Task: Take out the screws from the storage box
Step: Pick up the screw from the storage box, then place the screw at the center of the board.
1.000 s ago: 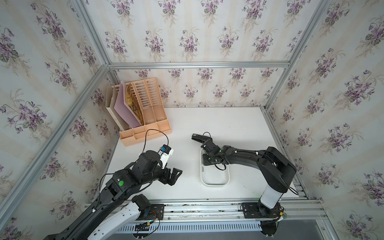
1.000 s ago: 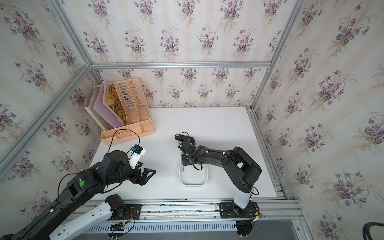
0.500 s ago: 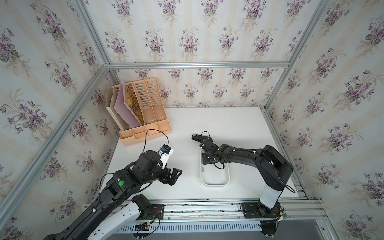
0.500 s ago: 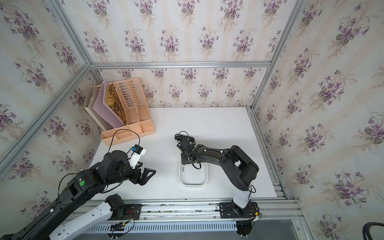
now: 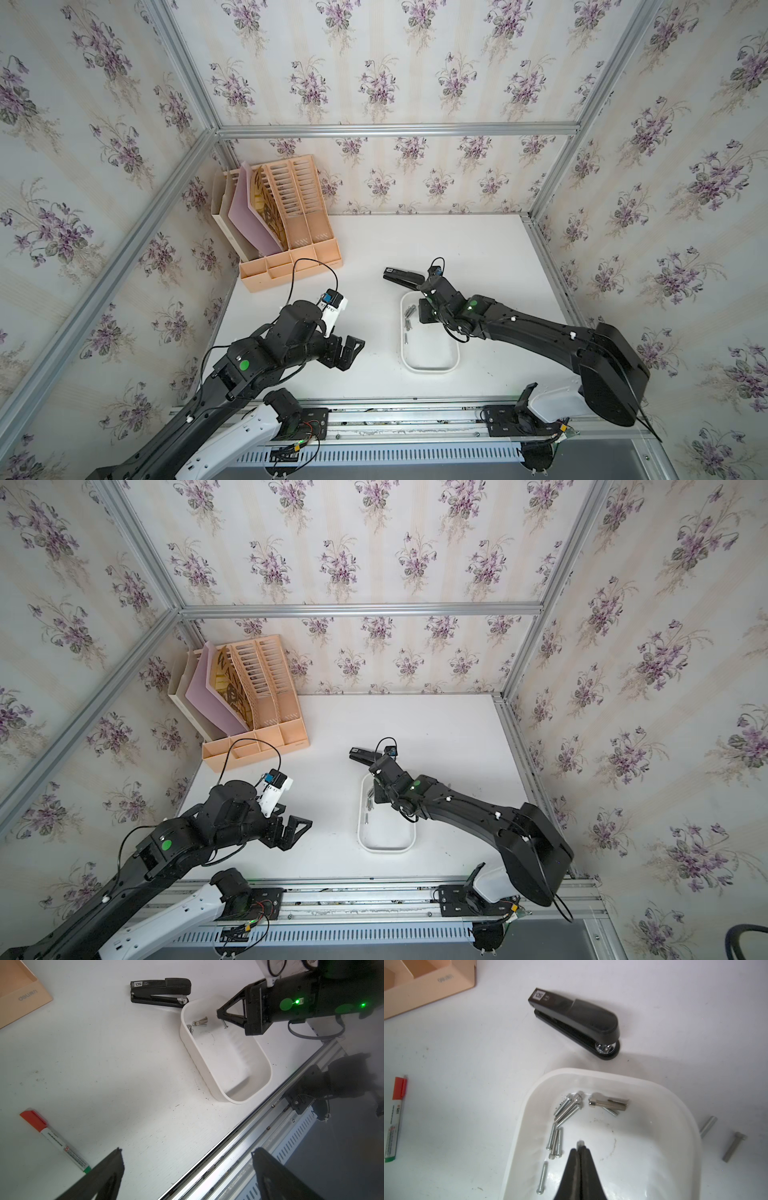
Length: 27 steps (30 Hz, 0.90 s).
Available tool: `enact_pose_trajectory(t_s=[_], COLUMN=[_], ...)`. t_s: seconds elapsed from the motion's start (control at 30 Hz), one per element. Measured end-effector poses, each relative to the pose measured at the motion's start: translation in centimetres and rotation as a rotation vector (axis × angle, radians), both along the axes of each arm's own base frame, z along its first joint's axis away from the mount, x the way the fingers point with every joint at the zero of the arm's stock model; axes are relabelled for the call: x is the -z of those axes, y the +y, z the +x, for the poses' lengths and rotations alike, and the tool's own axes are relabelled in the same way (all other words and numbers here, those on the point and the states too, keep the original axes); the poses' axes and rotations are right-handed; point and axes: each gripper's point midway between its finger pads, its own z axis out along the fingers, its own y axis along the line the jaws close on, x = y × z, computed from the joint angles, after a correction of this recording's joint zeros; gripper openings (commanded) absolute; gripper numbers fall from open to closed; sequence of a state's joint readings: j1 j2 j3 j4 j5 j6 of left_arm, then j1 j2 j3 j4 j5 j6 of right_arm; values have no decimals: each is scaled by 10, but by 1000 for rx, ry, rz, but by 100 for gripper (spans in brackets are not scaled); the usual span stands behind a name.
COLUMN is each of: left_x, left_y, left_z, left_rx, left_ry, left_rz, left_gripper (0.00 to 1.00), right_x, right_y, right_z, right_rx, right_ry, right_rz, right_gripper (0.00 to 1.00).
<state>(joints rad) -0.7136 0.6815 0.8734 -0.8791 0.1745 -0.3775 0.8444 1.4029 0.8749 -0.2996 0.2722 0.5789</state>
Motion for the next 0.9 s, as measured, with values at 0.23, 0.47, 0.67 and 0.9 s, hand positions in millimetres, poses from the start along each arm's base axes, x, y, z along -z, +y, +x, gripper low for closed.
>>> enact_pose_trajectory(t_s=[0.23,0.47,0.67,0.9], left_x=[1,1,1,1], left_y=[0,0,0,0], left_z=[0,0,0,0], left_rx=[0,0,0,0], left_ry=[4,4,5,3], left_rz=[3,3,3,1], left_gripper=[99,99,99,99], right_x=[-27,3,36,63], right_y=[-60,-126,-146,-137], right_z=[14,26,30,28], right_rx=[234,442,499,467], right_ry=[-111,-14,127,235], right_rz=[2,-6,14,19], right_gripper=[0,0,0,0])
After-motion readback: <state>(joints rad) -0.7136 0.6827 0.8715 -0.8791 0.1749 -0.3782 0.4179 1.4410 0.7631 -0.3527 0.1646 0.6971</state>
